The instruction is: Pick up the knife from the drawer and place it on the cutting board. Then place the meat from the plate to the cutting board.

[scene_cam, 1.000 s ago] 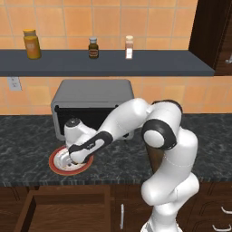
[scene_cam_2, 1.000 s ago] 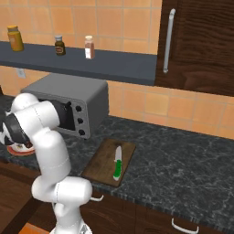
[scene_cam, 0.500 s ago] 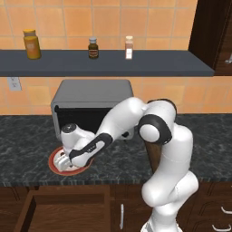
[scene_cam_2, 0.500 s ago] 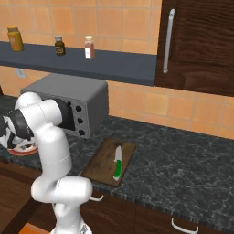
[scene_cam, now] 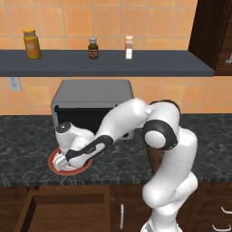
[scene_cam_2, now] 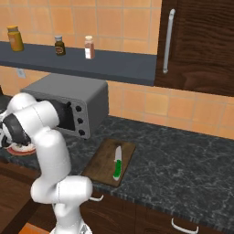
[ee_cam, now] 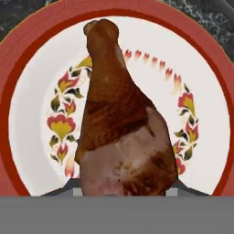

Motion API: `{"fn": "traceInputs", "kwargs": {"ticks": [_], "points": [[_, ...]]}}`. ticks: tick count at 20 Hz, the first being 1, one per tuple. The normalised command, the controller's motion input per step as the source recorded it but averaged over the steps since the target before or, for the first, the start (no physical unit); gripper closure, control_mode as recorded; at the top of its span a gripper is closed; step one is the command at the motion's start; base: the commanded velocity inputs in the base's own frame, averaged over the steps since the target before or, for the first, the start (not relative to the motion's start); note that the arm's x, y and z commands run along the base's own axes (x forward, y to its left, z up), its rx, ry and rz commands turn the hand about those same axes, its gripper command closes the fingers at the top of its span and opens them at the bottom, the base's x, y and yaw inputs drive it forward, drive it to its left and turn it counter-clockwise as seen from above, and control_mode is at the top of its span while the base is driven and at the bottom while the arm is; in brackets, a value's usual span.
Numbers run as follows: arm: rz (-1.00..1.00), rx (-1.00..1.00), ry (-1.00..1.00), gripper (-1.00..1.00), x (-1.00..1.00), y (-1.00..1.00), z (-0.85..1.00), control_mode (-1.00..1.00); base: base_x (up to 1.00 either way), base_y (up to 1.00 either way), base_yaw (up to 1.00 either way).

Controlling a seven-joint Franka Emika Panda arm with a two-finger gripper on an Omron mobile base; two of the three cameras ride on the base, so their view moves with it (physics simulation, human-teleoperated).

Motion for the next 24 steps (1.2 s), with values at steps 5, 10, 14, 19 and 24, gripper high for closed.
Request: {"fn": "traceInputs", "kwargs": {"ticks": [5,10,14,19,24], "points": [[-0.04,0.05,-0.04,1.00,-0.51,-0.78,0.63,-1.00,0.00,0.00,0.00],[-0.06,0.10,0.00,1.00,-0.36,-0.98,0.60,-1.00,0.00,0.00,0.00],[-0.05,0.06,0.00,1.00,-0.50,-0.95,0.30,-1.00,0.00,0.00,0.00],[-0.05,0.05,0.00,1.00,-0.46,-0.95,0.18,-1.00,0.00,0.00,0.00],[-0.11,0.01,0.00,1.00,-0.13,-0.88,0.01,-1.00,0.00,0.00,0.00]]}}
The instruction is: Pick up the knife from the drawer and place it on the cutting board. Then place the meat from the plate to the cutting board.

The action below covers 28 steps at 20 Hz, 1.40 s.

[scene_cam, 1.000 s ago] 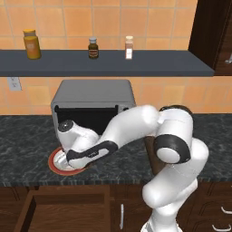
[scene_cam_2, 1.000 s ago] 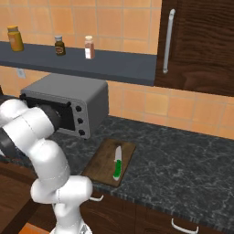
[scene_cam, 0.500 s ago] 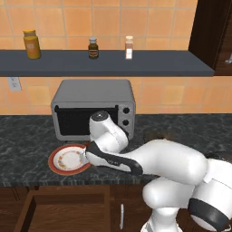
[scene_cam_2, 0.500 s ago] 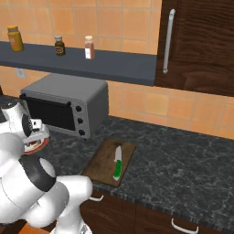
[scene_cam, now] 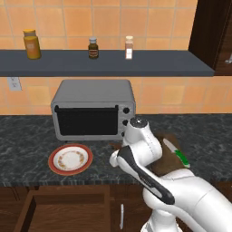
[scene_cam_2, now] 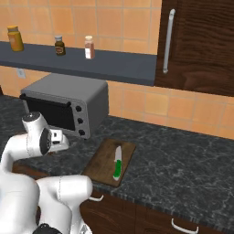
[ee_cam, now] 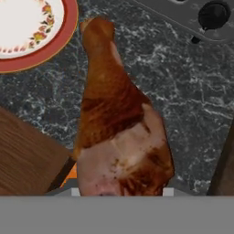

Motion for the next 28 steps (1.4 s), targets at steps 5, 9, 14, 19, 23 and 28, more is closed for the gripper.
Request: {"fn": "traceInputs", "kwargs": {"ticks": [5,9,14,19,23,28], "points": [[-0.21,0.00,0.04,1.00,0.00,-0.79,0.04,-1.00,0.00,0.00,0.00],[-0.15,0.00,0.03,1.00,0.00,-0.79,0.02,-1.00,0.00,0.00,0.00],[-0.09,0.00,0.02,1.00,0.02,-0.78,0.01,-1.00,0.00,0.00,0.00],[0.00,0.01,0.00,1.00,0.10,-0.73,-0.03,-1.00,0.00,0.00,0.00],[0.00,0.00,0.00,1.00,0.11,-0.60,-0.28,-1.00,0.00,0.00,0.00],[0.00,0.00,0.02,1.00,0.23,-0.19,-0.51,-1.00,0.00,0.00,0.00]]}}
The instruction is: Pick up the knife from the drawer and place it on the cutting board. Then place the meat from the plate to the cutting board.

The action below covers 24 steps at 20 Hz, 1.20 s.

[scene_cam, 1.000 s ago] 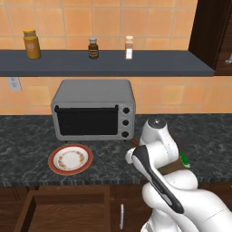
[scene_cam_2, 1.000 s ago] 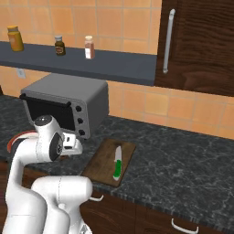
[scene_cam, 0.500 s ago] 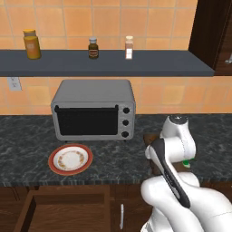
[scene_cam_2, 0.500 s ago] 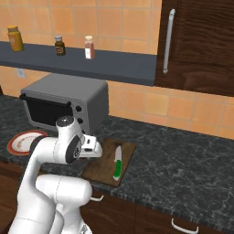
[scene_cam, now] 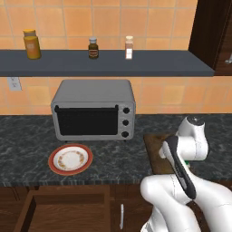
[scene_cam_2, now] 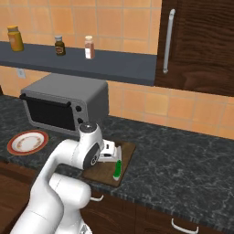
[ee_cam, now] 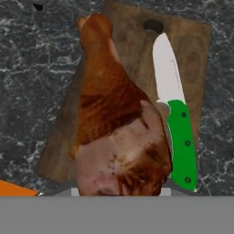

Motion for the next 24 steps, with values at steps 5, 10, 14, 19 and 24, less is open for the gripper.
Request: {"fn": "traceInputs", "kwargs": {"ticks": [5,10,14,19,24], "points": [[0.00,0.00,0.04,1.00,0.43,0.00,-0.57,-1.00,0.00,0.00,0.00],[0.00,-0.02,0.05,1.00,0.39,0.06,-0.66,-1.00,0.00,0.00,0.00],[0.00,-0.02,0.03,1.00,0.37,0.26,-0.66,-1.00,0.00,0.00,0.00],[0.00,-0.01,0.00,1.00,0.29,0.07,-0.48,-1.00,0.00,0.00,0.00],[0.00,0.00,0.05,1.00,0.17,0.00,-0.53,-1.00,0.00,0.00,0.00]]}}
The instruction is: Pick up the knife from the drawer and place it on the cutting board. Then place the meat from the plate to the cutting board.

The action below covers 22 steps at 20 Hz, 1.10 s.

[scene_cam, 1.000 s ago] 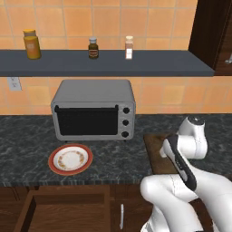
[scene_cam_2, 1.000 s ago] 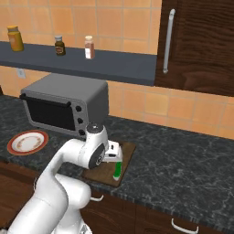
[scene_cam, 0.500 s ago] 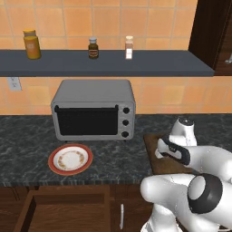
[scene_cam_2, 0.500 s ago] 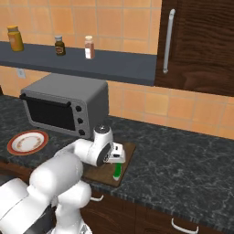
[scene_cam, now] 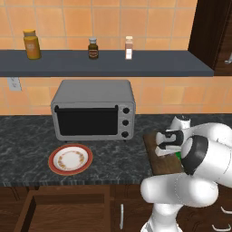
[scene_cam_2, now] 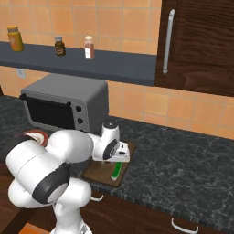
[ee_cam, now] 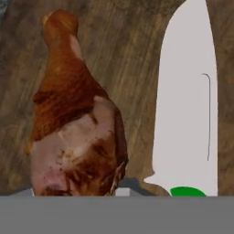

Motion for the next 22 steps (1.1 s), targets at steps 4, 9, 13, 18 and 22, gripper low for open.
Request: {"fn": "traceInputs", "kwargs": {"ticks": [4,9,13,18,22], "points": [[0.00,0.00,0.00,-1.00,-0.03,0.26,-0.22,-1.00,0.00,0.00,0.00],[0.00,0.00,0.00,-1.00,-0.17,0.18,0.01,-1.00,0.00,0.00,0.00],[0.00,0.00,-0.07,-1.00,-0.39,0.00,0.43,-1.00,0.00,0.00,0.00],[0.00,-0.04,-0.13,-1.00,-0.52,0.05,0.91,-1.00,0.00,0.00,0.00],[0.00,-0.04,-0.14,-1.00,-0.60,0.06,1.00,-1.00,0.00,0.00,0.00]]}}
